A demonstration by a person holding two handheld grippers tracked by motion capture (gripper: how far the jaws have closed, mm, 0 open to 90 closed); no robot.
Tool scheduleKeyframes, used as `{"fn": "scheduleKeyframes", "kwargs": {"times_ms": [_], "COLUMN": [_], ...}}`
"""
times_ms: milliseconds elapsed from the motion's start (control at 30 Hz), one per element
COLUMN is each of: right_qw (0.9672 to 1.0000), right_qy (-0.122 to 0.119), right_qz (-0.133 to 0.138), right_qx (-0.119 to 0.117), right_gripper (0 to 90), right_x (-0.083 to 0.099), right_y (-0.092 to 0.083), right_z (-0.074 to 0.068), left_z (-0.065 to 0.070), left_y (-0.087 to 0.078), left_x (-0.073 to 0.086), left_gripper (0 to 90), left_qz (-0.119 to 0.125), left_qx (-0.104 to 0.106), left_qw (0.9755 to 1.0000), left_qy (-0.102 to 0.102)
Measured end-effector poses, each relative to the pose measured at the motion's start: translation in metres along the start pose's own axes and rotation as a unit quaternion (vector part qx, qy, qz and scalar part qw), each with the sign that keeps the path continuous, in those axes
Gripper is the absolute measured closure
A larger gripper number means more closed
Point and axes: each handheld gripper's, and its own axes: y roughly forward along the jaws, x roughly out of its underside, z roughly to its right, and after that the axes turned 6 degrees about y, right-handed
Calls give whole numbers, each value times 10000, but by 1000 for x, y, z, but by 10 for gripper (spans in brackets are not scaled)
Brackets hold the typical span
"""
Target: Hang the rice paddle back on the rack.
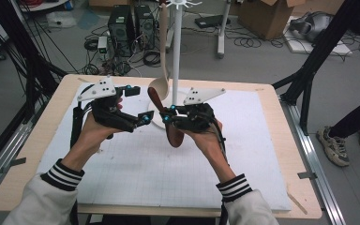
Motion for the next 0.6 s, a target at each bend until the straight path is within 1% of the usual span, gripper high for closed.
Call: {"fn": "scheduleKeyframes", "kwargs": {"times_ms": [33,67,133,233,333,433,500,567,600], "right_qw": [10000,10000,10000,10000,10000,10000,10000,9999,9999], "right_qy": [21,-7,8,-11,-27,-23,-48,-42,-61], "right_qz": [8,1,2,46,50,44,68,80,81], "right_qx": [-27,-25,-39,-48,-37,-39,-31,-47,-35], "right_gripper": [792,791,792,791,791,791,791,791,791], "right_x": [0,0,0,-1,-1,-1,-1,-1,-1], "right_y": [1,1,1,2,2,3,4,3,3], "right_z": [-1,-1,-2,-3,-4,-6,-6,-6,-6], "left_z": [0,1,1,2,3,4,5,5,5], "left_y": [1,2,3,6,9,11,11,11,11], "left_x": [-1,-1,-1,-2,-3,-6,-7,-8,-8], "left_gripper": [83,98,116,165,232,274,323,348,380], "left_qz": [25,50,38,26,35,9,51,45,57], "left_qx": [3,8,41,11,22,19,-10,-49,-68], "left_qw": [10000,10000,10000,10000,9999,9999,9999,9999,9998], "left_qy": [-7,-29,-34,-87,-128,-120,-146,-149,-168]}}
